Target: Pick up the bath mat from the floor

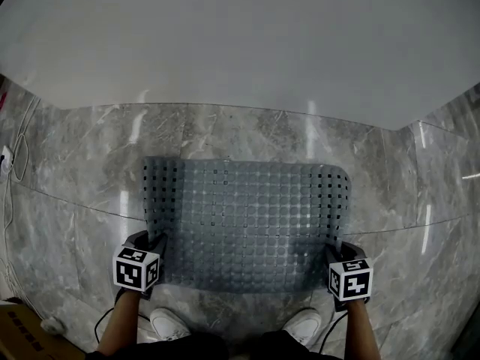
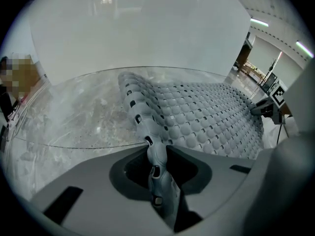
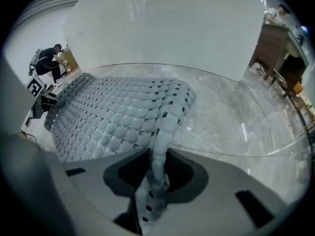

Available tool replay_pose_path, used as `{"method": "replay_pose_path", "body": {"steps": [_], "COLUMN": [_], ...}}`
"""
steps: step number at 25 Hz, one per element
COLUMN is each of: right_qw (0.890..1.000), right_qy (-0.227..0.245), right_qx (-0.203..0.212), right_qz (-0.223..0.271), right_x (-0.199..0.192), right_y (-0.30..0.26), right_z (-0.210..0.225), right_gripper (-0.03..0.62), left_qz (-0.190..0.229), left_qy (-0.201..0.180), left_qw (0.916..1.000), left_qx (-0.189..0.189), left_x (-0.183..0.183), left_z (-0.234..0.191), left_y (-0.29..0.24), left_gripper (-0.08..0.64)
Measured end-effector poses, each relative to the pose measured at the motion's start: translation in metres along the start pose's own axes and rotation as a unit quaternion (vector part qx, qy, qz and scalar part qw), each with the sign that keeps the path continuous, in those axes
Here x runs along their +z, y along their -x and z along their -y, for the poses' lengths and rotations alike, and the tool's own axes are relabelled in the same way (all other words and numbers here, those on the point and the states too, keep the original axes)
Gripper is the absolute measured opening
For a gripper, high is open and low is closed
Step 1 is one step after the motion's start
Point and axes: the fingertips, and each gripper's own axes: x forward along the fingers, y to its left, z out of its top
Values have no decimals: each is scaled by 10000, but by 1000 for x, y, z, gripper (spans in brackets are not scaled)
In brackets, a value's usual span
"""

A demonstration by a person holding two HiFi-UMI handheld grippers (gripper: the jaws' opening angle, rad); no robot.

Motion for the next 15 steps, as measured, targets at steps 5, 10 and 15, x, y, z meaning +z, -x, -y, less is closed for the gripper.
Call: {"method": "replay_pose_path", "body": {"steps": [5, 10, 15], "right_qw": [9991, 9967, 9929], "right_qy": [109, 318, 586], "right_qx": [126, 91, 25], "right_qz": [380, 738, 1030], "right_x": [7, 25, 65], "right_y": [20, 41, 95], "right_z": [-10, -18, -24], "right_gripper": [91, 86, 83], "left_qz": [368, 836, 1220], "left_qy": [-1, 37, -138], "left_qw": [9991, 9963, 9919], "left_qx": [-206, -189, -335], "left_x": [9, 32, 84], "left_z": [8, 13, 41], "left_y": [19, 41, 92], "left_gripper": [89, 84, 78]}}
